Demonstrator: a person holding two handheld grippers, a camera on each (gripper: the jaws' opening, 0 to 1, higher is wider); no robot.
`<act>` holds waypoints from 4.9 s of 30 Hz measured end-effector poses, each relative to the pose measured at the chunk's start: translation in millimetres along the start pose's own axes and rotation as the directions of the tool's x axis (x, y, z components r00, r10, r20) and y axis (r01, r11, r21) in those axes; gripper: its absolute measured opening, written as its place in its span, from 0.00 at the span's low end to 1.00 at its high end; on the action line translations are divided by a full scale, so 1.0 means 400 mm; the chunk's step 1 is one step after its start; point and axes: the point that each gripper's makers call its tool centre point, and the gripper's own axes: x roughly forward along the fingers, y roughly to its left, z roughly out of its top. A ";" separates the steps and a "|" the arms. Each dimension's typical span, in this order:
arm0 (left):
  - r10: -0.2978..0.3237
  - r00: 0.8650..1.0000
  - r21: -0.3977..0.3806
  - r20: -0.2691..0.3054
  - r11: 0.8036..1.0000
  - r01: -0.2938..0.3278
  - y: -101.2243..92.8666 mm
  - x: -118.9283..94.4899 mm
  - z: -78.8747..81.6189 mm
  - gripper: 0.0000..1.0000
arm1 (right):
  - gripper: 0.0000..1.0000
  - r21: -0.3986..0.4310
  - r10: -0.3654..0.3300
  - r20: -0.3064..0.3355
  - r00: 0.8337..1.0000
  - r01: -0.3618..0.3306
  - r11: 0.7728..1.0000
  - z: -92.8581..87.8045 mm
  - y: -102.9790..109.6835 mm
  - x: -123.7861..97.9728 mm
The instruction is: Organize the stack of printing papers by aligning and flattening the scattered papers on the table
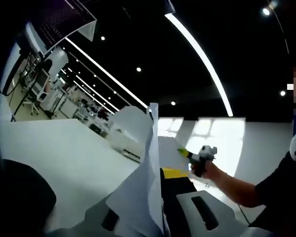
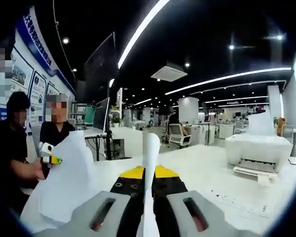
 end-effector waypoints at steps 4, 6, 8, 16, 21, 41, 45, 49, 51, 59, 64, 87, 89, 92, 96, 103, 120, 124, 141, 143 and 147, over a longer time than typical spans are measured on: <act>-0.001 1.000 0.002 -0.004 1.000 0.001 -0.007 0.002 -0.004 0.06 | 0.00 -0.035 0.009 0.035 0.999 -0.008 0.999 0.058 0.025 -0.027; -0.001 1.000 0.004 -0.006 1.000 0.001 -0.008 0.003 -0.006 0.06 | 0.01 -0.048 0.016 0.050 0.999 -0.013 0.999 0.084 0.035 -0.039; -0.001 1.000 0.004 -0.007 1.000 0.001 -0.009 0.004 -0.007 0.06 | 0.01 -0.067 0.025 0.069 0.997 -0.020 0.998 0.118 0.049 -0.055; -0.002 1.000 0.006 -0.008 1.000 0.002 -0.007 0.004 -0.005 0.06 | 0.01 -0.093 0.065 0.114 0.991 -0.054 0.994 0.207 0.094 -0.092; -0.003 1.000 0.007 -0.007 1.000 0.003 -0.007 0.003 -0.004 0.06 | 0.01 -0.118 0.078 0.138 0.987 -0.062 0.991 0.256 0.114 -0.121; -0.006 1.000 0.012 -0.010 1.000 0.007 -0.003 0.004 -0.001 0.06 | 0.01 -0.161 0.170 0.115 0.979 -0.150 0.975 0.300 0.207 -0.171; -0.007 1.000 0.012 -0.011 1.000 0.007 0.000 0.004 -0.001 0.06 | 0.01 -0.161 0.193 0.098 0.976 -0.176 0.971 0.296 0.225 -0.172; -0.009 1.000 0.010 -0.010 1.000 0.009 0.002 0.003 0.000 0.06 | 0.01 -0.160 0.212 0.090 0.973 -0.196 0.967 0.296 0.238 -0.178; -0.011 1.000 0.010 -0.010 1.000 0.011 0.002 0.003 0.000 0.06 | 0.01 -0.157 0.224 0.085 0.971 -0.209 0.965 0.296 0.242 -0.184; -0.012 1.000 0.010 -0.012 1.000 0.012 0.004 0.001 0.000 0.06 | 0.01 -0.164 0.276 0.048 0.960 -0.265 0.950 0.293 0.281 -0.213; -0.012 1.000 0.011 -0.014 1.000 0.012 0.004 0.001 0.000 0.06 | 0.01 -0.160 0.289 0.045 0.956 -0.278 0.947 0.304 0.289 -0.228; -0.016 1.000 0.011 -0.019 1.000 0.016 -0.004 0.002 -0.004 0.06 | 0.01 -0.107 0.398 -0.081 0.914 -0.405 0.908 0.249 0.364 -0.189; -0.016 1.000 0.012 -0.019 1.000 0.016 -0.006 0.003 -0.005 0.06 | 0.01 -0.109 0.410 -0.098 0.907 -0.420 0.901 0.238 0.371 -0.165; -0.017 1.000 0.012 -0.019 1.000 0.017 -0.008 0.004 -0.006 0.06 | 0.01 -0.108 0.428 -0.125 0.895 -0.441 0.891 0.219 0.380 -0.131; -0.019 1.000 0.012 -0.017 1.000 0.020 -0.012 0.004 -0.006 0.06 | 0.01 -0.097 0.447 -0.163 0.879 -0.465 0.880 0.190 0.386 -0.088; -0.024 1.000 0.011 -0.017 1.000 0.024 -0.016 0.006 -0.007 0.06 | 0.01 -0.096 0.469 -0.219 0.856 -0.497 0.862 0.146 0.401 -0.025; -0.032 0.999 0.012 -0.021 0.999 0.032 -0.023 0.006 -0.011 0.06 | 0.01 -0.086 0.477 -0.278 0.834 -0.516 0.853 0.068 0.411 0.100; -0.034 0.999 0.013 -0.022 0.999 0.034 -0.025 0.006 -0.013 0.06 | 0.01 -0.096 0.466 -0.284 0.838 -0.508 0.856 0.071 0.402 0.124; -0.038 0.999 0.013 -0.028 0.999 0.039 -0.024 0.006 -0.014 0.06 | 0.01 -0.105 0.435 -0.269 0.860 -0.475 0.874 0.075 0.400 0.237; -0.038 0.999 0.012 -0.028 0.999 0.039 -0.023 0.006 -0.014 0.06 | 0.01 -0.115 0.431 -0.264 0.863 -0.472 0.874 0.077 0.401 0.248; -0.039 0.999 0.010 -0.028 0.999 0.039 -0.022 0.006 -0.014 0.06 | 0.00 -0.140 0.417 -0.227 0.880 -0.454 0.880 0.084 0.408 0.267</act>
